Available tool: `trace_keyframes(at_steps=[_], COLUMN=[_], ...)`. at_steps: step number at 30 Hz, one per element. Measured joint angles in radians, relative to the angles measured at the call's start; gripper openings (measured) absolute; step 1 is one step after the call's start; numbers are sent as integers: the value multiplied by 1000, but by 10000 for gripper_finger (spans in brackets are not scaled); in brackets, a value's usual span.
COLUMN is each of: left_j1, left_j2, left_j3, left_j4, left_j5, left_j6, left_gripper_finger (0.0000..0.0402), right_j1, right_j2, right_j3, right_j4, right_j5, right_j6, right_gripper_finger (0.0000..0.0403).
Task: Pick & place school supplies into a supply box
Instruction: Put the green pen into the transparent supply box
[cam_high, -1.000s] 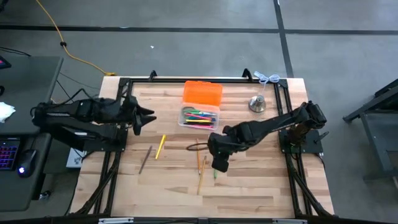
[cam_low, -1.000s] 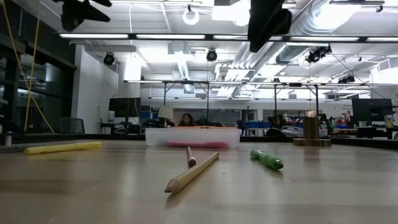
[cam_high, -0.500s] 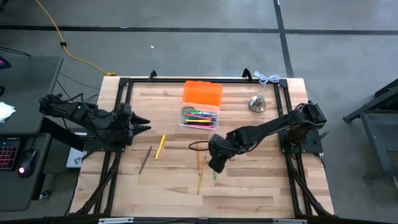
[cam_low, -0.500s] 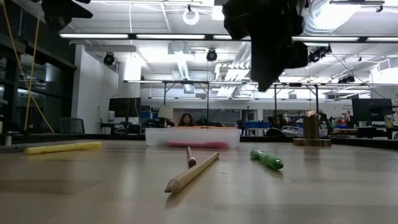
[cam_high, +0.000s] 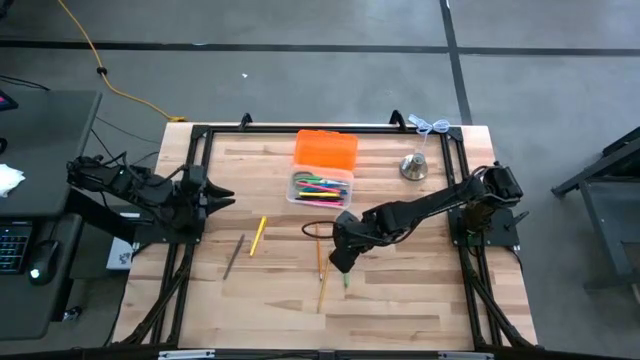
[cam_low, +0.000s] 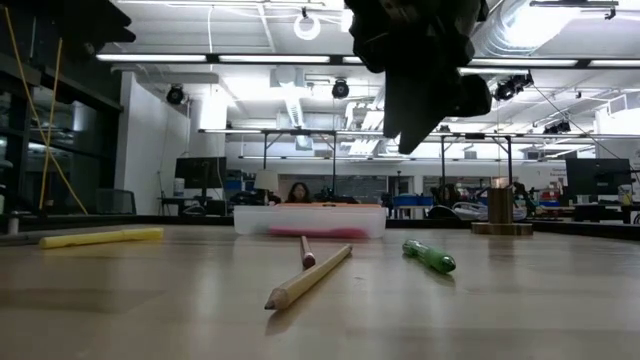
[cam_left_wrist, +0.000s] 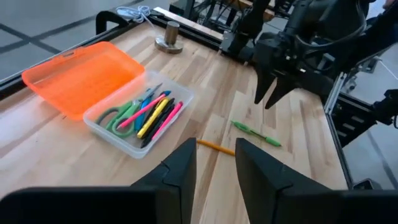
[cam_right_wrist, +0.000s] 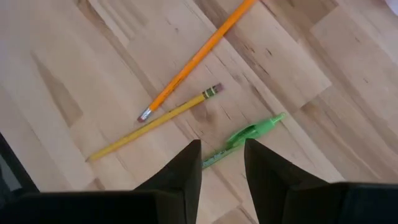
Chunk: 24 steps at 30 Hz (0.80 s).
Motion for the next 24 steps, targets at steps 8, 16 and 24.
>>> trace_keyframes(at_steps=[8,16,24], left_j1=[0,0,0], left_j2=[-122,-201,-248], left_j3=[-60,-140,-254], left_j4=[5,46,199], left_j5=[48,98,187], left_j6=[44,54,113], left_gripper_finger=[128,122,122], right_j1=[8,13,15], right_j2=[2,2,2], right_j3=[0,0,0], right_j4=[65,228,210], right_j5=[48,25,-38], right_j6=[-28,-32,-22], right_gripper_finger=[99,99,99])
